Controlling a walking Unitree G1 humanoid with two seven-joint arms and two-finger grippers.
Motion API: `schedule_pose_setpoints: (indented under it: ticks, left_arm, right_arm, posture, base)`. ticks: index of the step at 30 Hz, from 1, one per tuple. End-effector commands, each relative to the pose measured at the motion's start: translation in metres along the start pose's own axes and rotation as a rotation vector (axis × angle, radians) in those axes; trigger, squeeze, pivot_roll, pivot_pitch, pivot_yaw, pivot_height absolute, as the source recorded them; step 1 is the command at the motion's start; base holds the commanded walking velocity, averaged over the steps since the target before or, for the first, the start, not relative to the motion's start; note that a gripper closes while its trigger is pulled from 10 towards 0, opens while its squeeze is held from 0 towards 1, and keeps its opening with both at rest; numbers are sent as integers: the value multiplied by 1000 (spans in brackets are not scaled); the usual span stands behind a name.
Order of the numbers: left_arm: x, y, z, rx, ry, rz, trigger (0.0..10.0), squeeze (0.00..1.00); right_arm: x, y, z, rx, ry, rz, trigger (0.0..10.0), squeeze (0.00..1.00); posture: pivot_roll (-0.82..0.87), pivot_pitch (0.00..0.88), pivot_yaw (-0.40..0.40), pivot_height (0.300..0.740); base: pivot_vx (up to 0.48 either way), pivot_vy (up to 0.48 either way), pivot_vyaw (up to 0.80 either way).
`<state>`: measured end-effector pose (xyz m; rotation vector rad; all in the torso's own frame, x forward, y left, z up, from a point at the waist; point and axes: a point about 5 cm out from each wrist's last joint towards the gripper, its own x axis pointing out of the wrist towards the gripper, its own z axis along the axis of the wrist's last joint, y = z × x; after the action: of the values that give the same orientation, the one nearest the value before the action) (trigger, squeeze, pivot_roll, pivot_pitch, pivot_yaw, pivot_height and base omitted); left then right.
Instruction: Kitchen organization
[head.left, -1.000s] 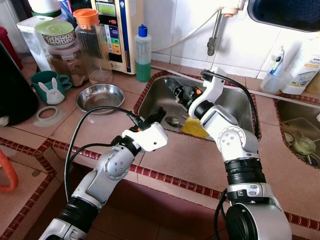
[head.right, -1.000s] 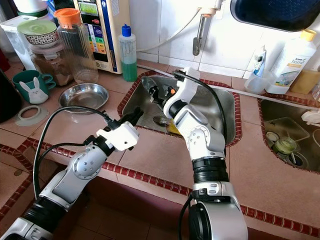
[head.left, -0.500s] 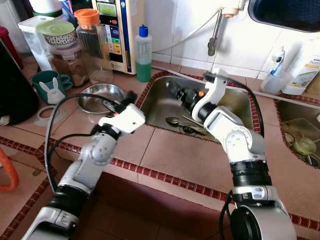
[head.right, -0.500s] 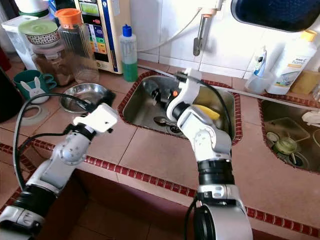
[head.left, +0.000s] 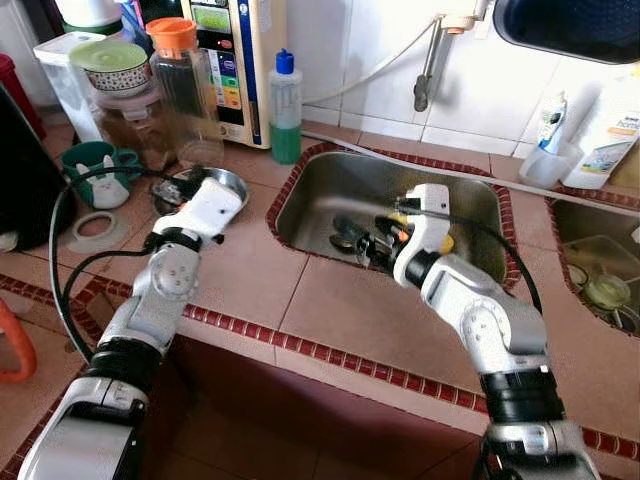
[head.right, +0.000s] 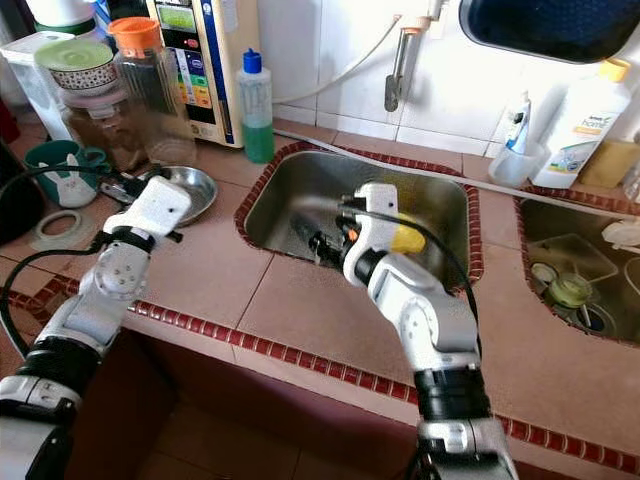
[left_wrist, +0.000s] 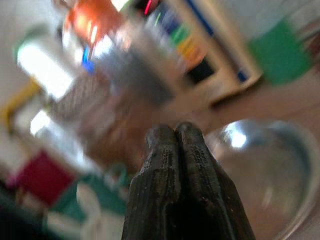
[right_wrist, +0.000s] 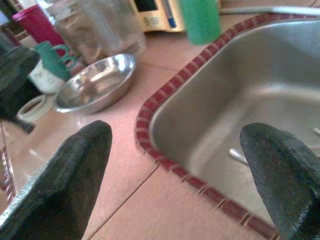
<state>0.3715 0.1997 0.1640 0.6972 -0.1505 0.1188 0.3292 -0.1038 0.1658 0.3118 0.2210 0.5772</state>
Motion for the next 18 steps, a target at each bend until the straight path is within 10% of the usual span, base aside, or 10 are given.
schedule_pose_setpoints:
  ticks: [1, 4, 5, 18]
  left_arm:
    - [4, 4, 0, -48, 29, 12, 10000, 0]
    - [7, 9, -9, -133, 99, 29, 10000, 35]
    - [9, 12, -11, -180, 118, 42, 10000, 1000]
    - [17, 15, -14, -533, 243, 108, 10000, 1000]
  right_arm:
    - [-4, 5, 5, -20, -11, 31, 10000, 0]
    - [-10, 7, 1, -30, 0, 40, 10000, 0]
    - [-12, 8, -1, -35, 3, 42, 10000, 0]
    - [-16, 19, -4, -49, 3, 69, 10000, 0]
  posture:
    - [52, 0, 3, 740]
    - [43, 7, 4, 740]
    - [39, 12, 5, 740]
    - [42, 24, 2, 740]
  base:
    - [0, 0, 0]
    - [0, 0, 0]
    - [0, 0, 0]
    - [0, 0, 0]
